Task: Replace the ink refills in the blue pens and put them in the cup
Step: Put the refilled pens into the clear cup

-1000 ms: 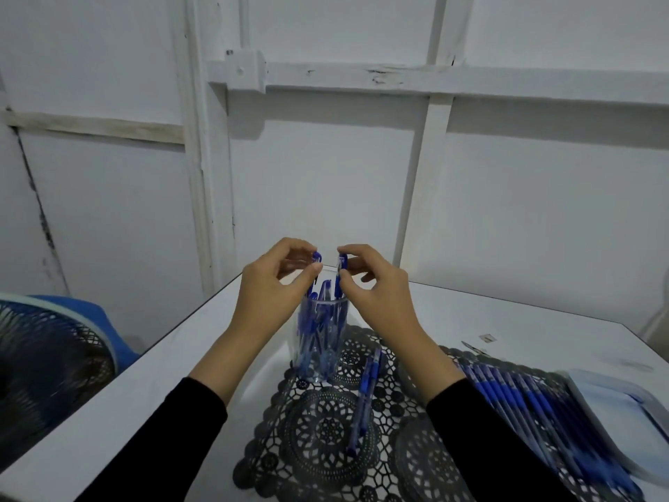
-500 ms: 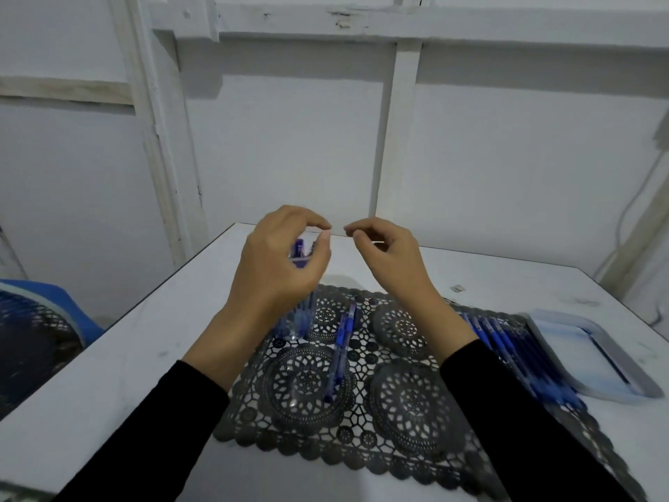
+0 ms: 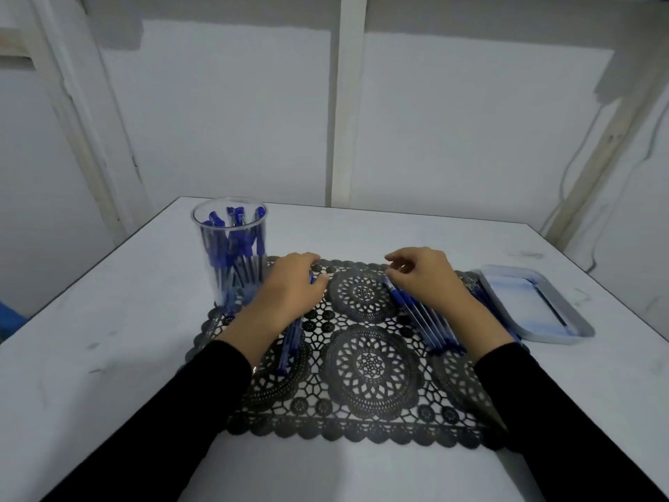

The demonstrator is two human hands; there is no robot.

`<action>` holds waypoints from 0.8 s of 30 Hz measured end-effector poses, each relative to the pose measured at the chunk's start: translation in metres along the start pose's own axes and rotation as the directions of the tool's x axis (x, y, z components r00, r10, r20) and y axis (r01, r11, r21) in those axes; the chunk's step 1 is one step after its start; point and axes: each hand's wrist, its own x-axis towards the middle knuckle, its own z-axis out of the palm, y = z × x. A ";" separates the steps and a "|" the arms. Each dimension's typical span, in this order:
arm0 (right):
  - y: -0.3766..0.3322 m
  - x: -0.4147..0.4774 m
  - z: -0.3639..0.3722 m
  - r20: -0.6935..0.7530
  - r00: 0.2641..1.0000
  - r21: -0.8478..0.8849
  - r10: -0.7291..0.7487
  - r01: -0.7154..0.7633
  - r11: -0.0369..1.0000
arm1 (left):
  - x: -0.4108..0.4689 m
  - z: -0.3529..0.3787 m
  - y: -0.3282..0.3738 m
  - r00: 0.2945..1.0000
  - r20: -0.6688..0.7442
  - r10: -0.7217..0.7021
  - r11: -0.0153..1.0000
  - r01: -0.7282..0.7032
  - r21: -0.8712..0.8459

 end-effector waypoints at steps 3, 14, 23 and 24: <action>0.006 -0.003 0.001 0.077 0.997 -0.088 -0.004 0.011 0.996 | 0.007 0.007 -0.001 0.999 0.032 -0.030 0.994 0.026 0.102; 0.005 -0.003 0.014 0.127 0.991 -0.101 -0.031 0.044 0.994 | 0.012 0.012 -0.011 0.999 -0.016 0.028 0.987 -0.025 0.158; 0.003 0.000 0.016 0.163 0.986 -0.198 -0.026 0.059 0.978 | 0.009 0.011 -0.004 0.996 0.036 0.076 0.983 -0.081 0.168; 0.002 0.000 0.016 0.165 0.986 -0.195 -0.033 0.065 0.979 | 0.009 0.011 -0.003 0.996 0.044 0.082 0.981 -0.088 0.175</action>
